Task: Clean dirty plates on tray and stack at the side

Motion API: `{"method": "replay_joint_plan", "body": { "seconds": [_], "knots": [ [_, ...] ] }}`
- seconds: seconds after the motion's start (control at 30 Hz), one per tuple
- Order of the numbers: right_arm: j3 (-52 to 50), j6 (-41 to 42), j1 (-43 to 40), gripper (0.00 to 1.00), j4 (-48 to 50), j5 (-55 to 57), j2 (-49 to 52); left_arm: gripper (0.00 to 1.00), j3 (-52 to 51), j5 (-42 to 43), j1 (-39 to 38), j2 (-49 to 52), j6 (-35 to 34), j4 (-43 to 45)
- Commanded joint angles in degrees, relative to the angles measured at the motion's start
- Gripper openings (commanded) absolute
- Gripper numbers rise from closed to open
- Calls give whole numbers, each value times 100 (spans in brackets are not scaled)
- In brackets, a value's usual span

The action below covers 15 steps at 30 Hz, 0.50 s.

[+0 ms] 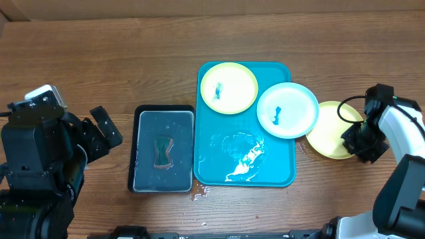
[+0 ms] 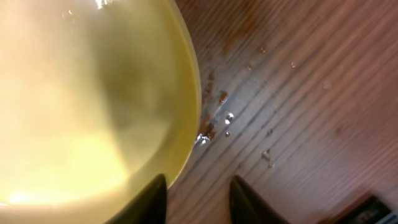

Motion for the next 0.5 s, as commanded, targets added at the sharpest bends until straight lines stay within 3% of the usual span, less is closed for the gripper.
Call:
{"method": "replay_joint_plan", "body": {
  "seconds": [0.0,0.13,0.4,0.47],
  "knots": [
    [619,-979,184,49,20,-625,-273,100,83,-98,35,2,42,20],
    [885,-1856,356,61,466,-2146,-310,100,83,-98,35,2,42,20],
    [310,-1869,911,59,2277,-2393,-55,100,83,-98,35,2,42,17],
    [166,-1862,1060,53,2583,-2218,120,100,83,-98,35,2,42,17]
  ]
}}
